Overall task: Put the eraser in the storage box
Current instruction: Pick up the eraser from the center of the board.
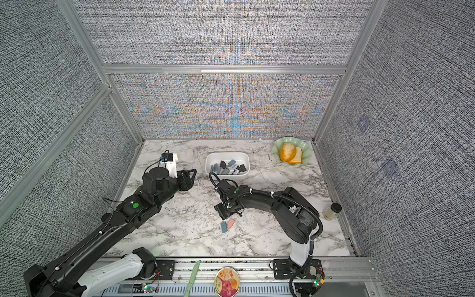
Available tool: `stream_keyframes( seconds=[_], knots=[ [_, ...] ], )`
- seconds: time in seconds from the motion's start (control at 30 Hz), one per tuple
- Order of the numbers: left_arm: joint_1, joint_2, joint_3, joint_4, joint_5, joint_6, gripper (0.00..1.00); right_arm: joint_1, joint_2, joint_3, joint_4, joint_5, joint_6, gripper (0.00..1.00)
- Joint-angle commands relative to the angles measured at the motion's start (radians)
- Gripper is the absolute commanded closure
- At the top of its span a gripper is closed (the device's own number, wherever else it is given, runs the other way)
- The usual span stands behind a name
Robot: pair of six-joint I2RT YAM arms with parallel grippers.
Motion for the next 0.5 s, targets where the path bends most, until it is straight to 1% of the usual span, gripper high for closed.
stream_keyframes(
  seconds=[0.0,0.13,0.27,0.33,0.47],
  knots=[
    [0.001,0.004,0.007,-0.015,-0.004,-0.011,0.44,0.001,0.013,0.010,0.006,0.015,0.018,0.38],
    [0.001,0.004,0.010,-0.022,-0.004,-0.016,0.44,0.000,0.023,0.018,0.004,0.013,0.024,0.39],
    [0.002,0.002,0.006,-0.022,-0.006,-0.015,0.44,-0.004,0.023,0.014,0.001,0.020,0.028,0.43],
    [0.000,0.003,0.004,-0.024,-0.004,-0.016,0.44,-0.004,0.023,0.012,-0.008,0.035,0.029,0.46],
    [0.001,0.003,0.004,-0.026,-0.002,-0.020,0.44,-0.002,0.015,-0.004,-0.026,0.069,0.027,0.47]
  ],
)
